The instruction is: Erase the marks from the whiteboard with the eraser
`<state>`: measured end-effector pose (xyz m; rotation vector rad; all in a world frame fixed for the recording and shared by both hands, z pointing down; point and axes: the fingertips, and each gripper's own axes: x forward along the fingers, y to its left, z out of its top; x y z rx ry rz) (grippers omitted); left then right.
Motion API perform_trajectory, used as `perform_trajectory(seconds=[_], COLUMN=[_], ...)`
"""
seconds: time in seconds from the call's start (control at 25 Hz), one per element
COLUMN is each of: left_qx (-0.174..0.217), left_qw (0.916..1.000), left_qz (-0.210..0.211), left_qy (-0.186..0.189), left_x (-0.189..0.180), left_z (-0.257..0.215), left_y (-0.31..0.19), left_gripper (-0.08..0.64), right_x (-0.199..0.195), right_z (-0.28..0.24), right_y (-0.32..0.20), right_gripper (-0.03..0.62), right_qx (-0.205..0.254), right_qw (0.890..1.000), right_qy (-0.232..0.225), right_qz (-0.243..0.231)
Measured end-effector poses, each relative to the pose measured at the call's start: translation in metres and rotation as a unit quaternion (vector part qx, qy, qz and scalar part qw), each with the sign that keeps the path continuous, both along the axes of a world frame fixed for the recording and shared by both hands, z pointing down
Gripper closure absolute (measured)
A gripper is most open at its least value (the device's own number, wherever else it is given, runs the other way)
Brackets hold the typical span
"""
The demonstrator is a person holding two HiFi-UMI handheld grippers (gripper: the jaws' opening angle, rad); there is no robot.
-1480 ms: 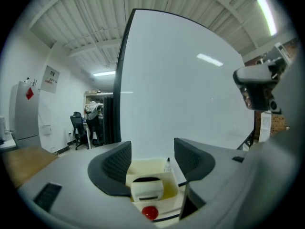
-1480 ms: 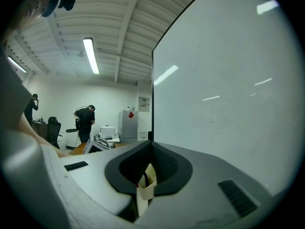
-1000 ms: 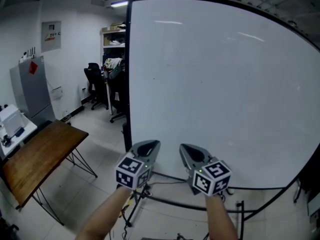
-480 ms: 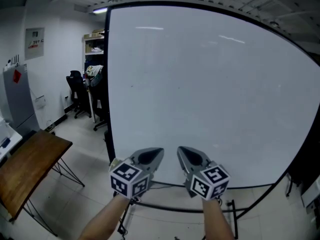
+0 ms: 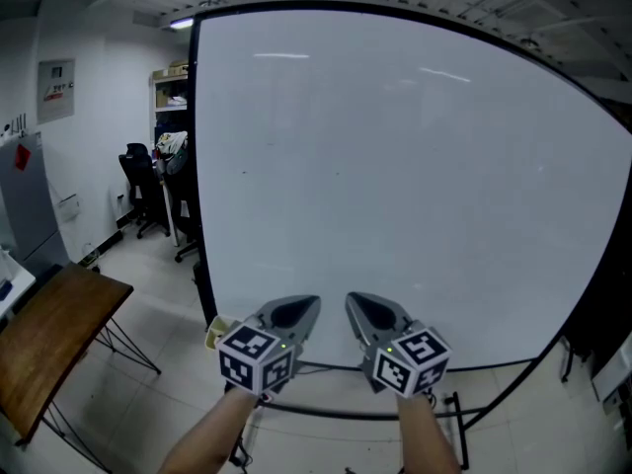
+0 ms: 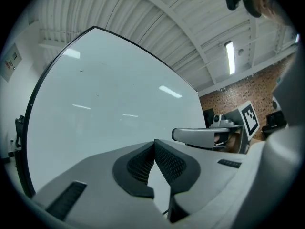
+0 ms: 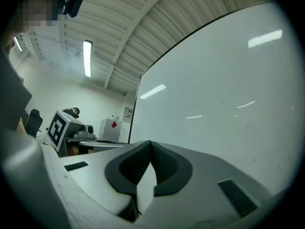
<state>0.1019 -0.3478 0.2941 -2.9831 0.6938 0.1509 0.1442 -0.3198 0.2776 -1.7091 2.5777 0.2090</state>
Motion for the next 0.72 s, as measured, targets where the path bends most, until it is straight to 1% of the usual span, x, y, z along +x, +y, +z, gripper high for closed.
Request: perform_trajectory(seconds=[0.72], left_qx=[0.009], left_qw=[0.9999], left_qz=[0.003], left_qy=[-0.008], left_x=[0.0066], left_z=[-0.0008], left_y=[0.0029], left_gripper=[0.557], right_x=[0.0034], right_z=[-0.0001], right_y=[0.0006], right_gripper=[0.604], right_qx=[-0.001], right_qw=[1.0], right_qy=[0.001], right_qz=[0.001])
